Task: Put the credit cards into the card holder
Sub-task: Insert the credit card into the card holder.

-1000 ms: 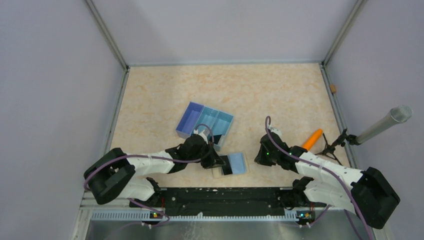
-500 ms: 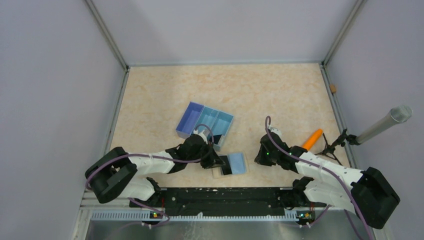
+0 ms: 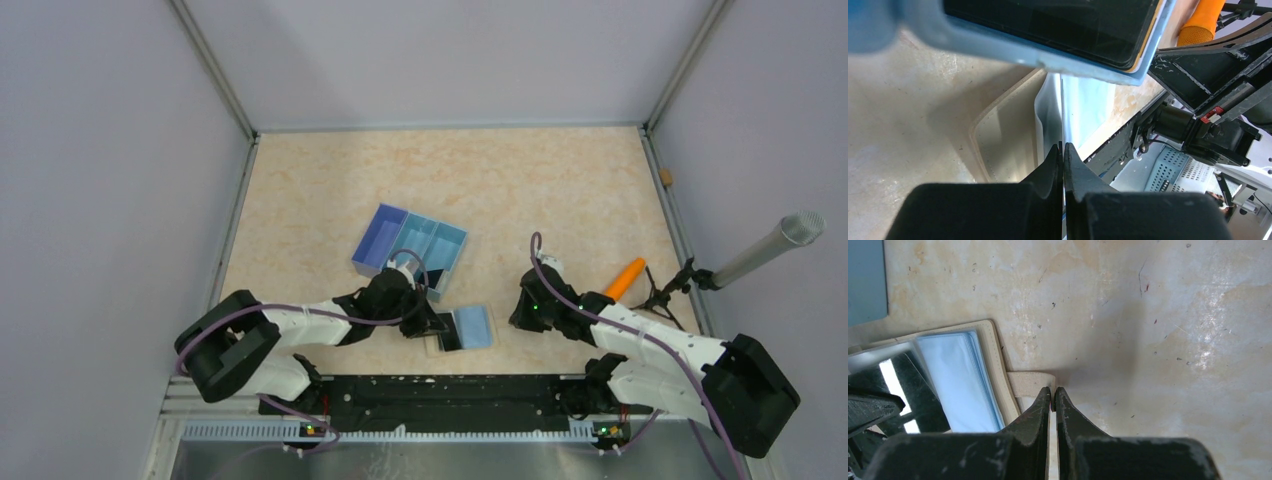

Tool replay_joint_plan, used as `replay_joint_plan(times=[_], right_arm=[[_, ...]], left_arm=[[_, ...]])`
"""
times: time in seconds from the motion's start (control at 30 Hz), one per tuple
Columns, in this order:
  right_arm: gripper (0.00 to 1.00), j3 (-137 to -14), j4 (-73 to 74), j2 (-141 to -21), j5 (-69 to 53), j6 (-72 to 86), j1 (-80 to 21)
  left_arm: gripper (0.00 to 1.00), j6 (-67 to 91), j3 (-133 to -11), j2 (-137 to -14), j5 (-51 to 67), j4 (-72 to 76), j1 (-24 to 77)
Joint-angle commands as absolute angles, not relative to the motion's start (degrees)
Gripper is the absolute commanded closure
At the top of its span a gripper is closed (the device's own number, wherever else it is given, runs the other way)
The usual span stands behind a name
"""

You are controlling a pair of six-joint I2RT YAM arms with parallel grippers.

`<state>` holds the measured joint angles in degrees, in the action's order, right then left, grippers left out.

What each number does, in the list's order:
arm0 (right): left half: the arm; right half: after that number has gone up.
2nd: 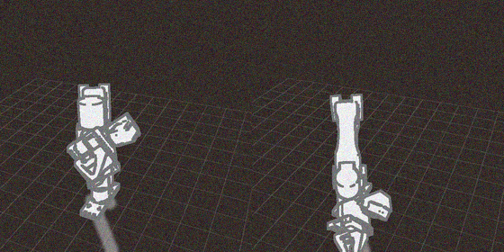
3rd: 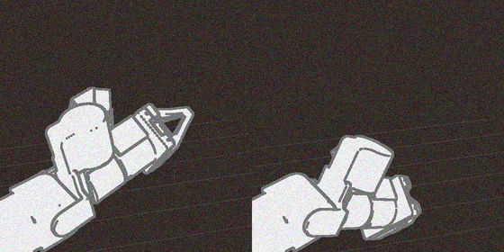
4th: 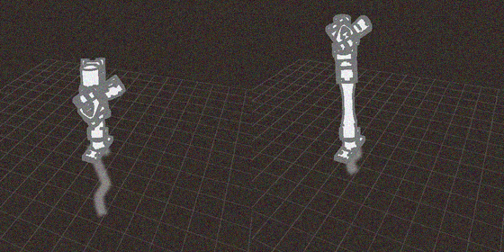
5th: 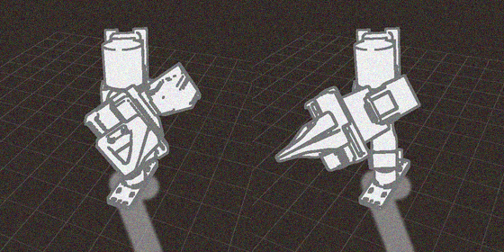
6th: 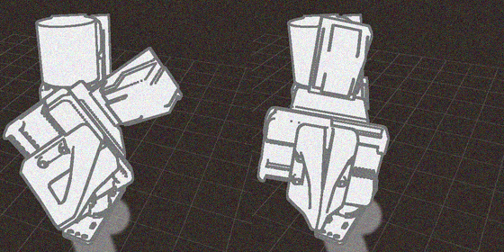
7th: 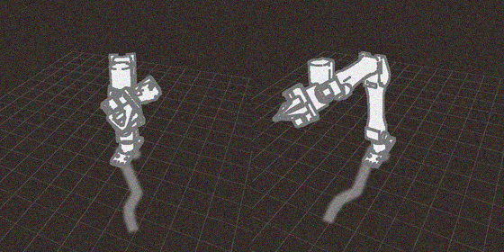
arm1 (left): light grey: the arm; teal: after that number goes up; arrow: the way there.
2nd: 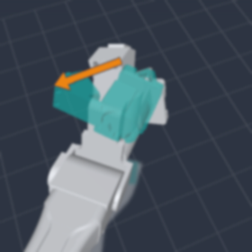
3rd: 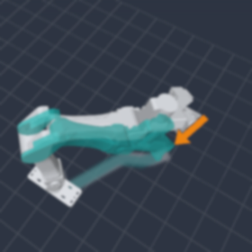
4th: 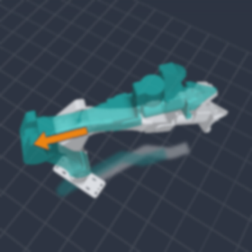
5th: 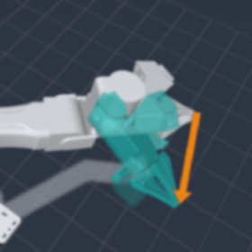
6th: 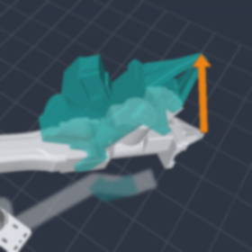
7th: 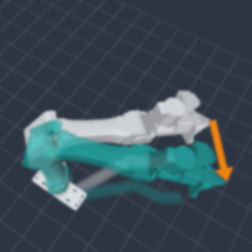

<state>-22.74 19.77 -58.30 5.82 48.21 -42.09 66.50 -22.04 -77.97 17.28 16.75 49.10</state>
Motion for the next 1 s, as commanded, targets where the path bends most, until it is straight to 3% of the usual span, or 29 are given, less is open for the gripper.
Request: replay_joint_plan(times=[0.0, 0.97], right_arm=[[1.0, -22.66, 19.84, -58.26, 5.71, 48.6, -41.59], [1.0, -22.5, 20.14, -58.35, 5.65, 48.65, -41.65]], left_arm=[[1.0, 65.94, -22.6, -78.82, 18.6, 20.48, 48.78], [1.0, 66.98, -22.4, -80.18, 21.27, 23.52, 47.92]])
